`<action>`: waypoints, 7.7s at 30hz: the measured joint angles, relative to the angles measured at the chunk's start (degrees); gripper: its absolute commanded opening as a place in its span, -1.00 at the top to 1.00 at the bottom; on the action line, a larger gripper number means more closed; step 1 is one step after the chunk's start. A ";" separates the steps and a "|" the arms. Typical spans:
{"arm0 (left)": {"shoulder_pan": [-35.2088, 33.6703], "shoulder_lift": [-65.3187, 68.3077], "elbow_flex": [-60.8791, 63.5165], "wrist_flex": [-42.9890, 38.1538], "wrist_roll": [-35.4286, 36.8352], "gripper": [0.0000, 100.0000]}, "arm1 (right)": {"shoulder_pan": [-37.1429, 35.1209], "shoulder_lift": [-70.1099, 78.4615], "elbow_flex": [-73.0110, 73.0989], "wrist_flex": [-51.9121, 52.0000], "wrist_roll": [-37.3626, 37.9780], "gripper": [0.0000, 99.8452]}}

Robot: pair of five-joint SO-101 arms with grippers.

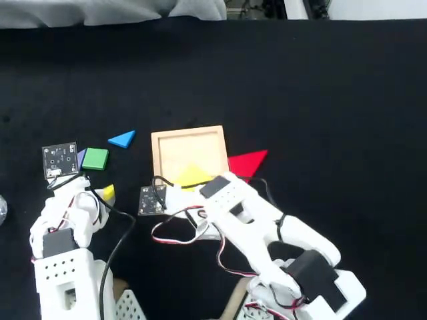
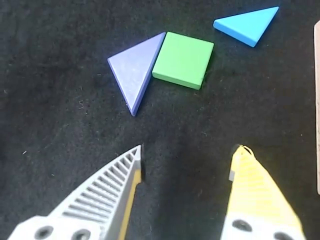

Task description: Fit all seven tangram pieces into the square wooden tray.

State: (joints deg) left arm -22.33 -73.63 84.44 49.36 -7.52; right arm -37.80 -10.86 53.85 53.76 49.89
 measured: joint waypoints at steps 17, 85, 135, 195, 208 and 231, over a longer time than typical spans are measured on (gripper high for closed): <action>0.00 0.00 0.00 0.00 0.00 0.44 | 2.20 -34.81 11.60 5.45 -7.03 0.96; 0.00 0.00 1.23 -0.09 0.00 0.44 | 14.07 29.80 -53.36 19.69 -62.51 0.97; 0.00 0.00 1.23 -0.09 0.00 0.44 | 15.74 34.55 -53.54 15.47 -49.41 0.98; 0.00 0.00 1.23 -0.09 -0.26 0.44 | 19.34 20.22 -45.01 16.79 -43.16 0.98; 0.00 0.00 2.37 -1.32 -0.35 0.44 | 17.58 1.76 -20.22 6.68 -22.95 0.71; 0.00 0.00 2.55 -1.49 -0.44 0.44 | 8.79 -6.24 -8.79 7.21 -13.89 0.75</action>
State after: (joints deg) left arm -22.33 -73.63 86.99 47.87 -7.96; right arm -29.01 -17.10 45.05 60.97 36.00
